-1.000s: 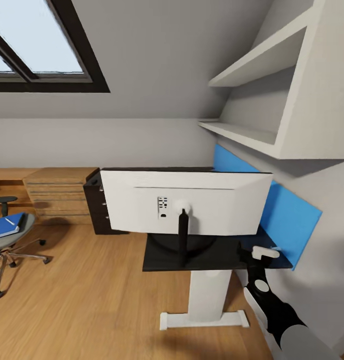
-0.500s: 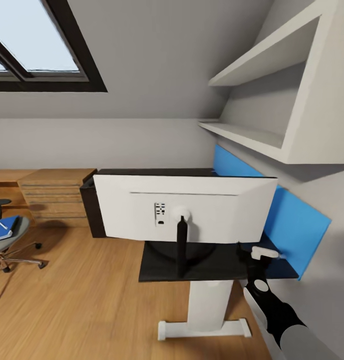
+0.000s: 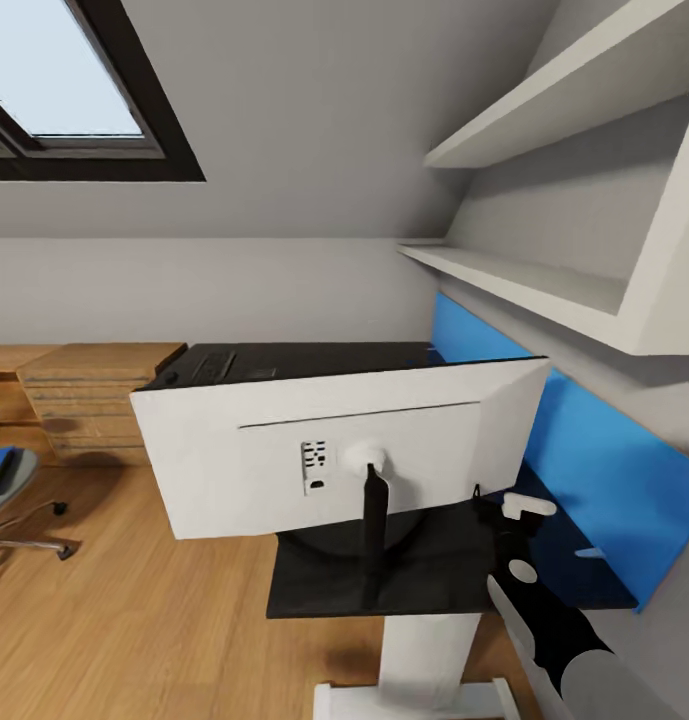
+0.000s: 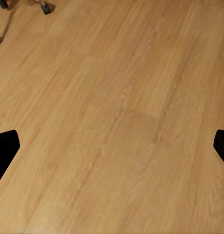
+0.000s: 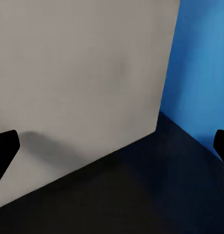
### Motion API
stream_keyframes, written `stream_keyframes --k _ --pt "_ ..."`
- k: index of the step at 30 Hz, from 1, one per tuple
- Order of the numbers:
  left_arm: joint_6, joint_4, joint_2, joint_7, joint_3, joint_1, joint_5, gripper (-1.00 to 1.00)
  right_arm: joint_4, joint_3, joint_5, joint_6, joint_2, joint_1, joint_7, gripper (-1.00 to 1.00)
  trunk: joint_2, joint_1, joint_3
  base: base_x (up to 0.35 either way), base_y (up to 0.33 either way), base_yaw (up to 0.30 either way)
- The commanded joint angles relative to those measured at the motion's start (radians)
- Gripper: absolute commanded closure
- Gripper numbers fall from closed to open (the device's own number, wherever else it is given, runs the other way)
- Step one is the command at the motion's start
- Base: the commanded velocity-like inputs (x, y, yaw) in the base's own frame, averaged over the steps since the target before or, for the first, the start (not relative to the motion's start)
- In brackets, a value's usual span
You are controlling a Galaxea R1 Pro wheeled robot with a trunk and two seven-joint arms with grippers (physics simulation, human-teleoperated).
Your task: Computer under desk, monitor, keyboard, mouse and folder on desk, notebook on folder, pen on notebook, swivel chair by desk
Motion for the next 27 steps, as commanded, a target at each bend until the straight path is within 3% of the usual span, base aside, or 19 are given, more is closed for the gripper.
stream_keyframes --k 1,27 --pt "-0.002 -0.001 -0.001 0.003 0.001 0.000 -0.008 -1.00 0.001 0.008 -0.010 -0.005 -0.002 -0.001 -0.006 -1.00 -0.001 0.001 -0.001 0.166 0.000 0.000" --pt "-0.002 -0.001 -0.002 0.000 0.001 0.000 -0.008 -1.00 0.002 0.012 -0.010 -0.006 0.001 -0.001 -0.006 -1.00 -0.001 0.001 -0.001 0.146 0.000 0.000"
